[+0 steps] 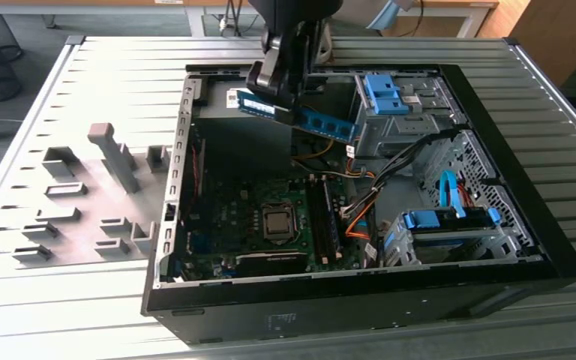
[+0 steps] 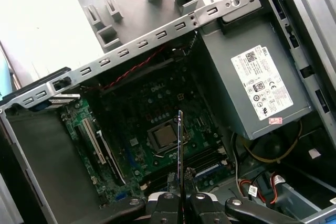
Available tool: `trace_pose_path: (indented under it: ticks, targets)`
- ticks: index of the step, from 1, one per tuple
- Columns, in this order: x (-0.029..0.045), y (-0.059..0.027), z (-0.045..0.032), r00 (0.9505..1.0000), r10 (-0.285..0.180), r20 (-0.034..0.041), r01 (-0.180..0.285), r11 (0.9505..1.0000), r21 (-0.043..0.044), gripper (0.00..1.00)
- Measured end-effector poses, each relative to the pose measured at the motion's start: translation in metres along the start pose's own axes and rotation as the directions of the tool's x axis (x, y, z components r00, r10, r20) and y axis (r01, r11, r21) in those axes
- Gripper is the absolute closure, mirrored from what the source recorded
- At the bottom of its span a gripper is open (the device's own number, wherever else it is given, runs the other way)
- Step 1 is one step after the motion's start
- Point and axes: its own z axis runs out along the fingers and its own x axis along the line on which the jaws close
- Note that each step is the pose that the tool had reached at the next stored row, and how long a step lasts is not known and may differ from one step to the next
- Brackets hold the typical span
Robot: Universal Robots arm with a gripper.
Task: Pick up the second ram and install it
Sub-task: 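Insert the second ram into the second slot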
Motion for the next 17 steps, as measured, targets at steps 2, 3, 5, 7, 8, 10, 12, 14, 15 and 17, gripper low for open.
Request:
trace_pose_path:
  ticks: [2, 3, 5, 7, 8, 10, 12, 14, 15, 17]
  targets:
    - [-0.0001, 0.0000, 0.0002, 0.9998, 0.019, -0.0003, -0.019, 0.9998, 0.0004, 0.86]
    - [-0.0001, 0.0001, 0.0003, 0.9996, 0.030, -0.0005, -0.030, 0.9996, 0.0005, 0.86]
    - [-0.0002, 0.0001, 0.0005, 0.9987, 0.052, -0.0008, -0.052, 0.9987, 0.0008, 0.86]
    - [-0.0002, 0.0001, 0.0006, 0.9977, 0.068, -0.0009, -0.068, 0.9977, 0.0009, 0.86]
    - [-0.0002, 0.0001, 0.0006, 0.9976, 0.070, -0.0009, -0.070, 0.9976, 0.0010, 0.86]
    - [-0.0002, 0.0001, 0.0006, 0.9975, 0.070, -0.0008, -0.070, 0.9975, 0.0010, 0.86]
    - [-0.0002, 0.0001, 0.0006, 0.9975, 0.070, -0.0008, -0.070, 0.9975, 0.0010, 0.86]
    - [-0.0002, 0.0001, 0.0006, 0.9975, 0.070, -0.0008, -0.070, 0.9975, 0.0010, 0.86]
    - [-0.0002, 0.0001, 0.0006, 0.9975, 0.070, -0.0008, -0.070, 0.9975, 0.0010, 0.86]
    - [-0.0002, 0.0001, 0.0006, 0.9975, 0.071, -0.0008, -0.071, 0.9975, 0.0010, 0.86]
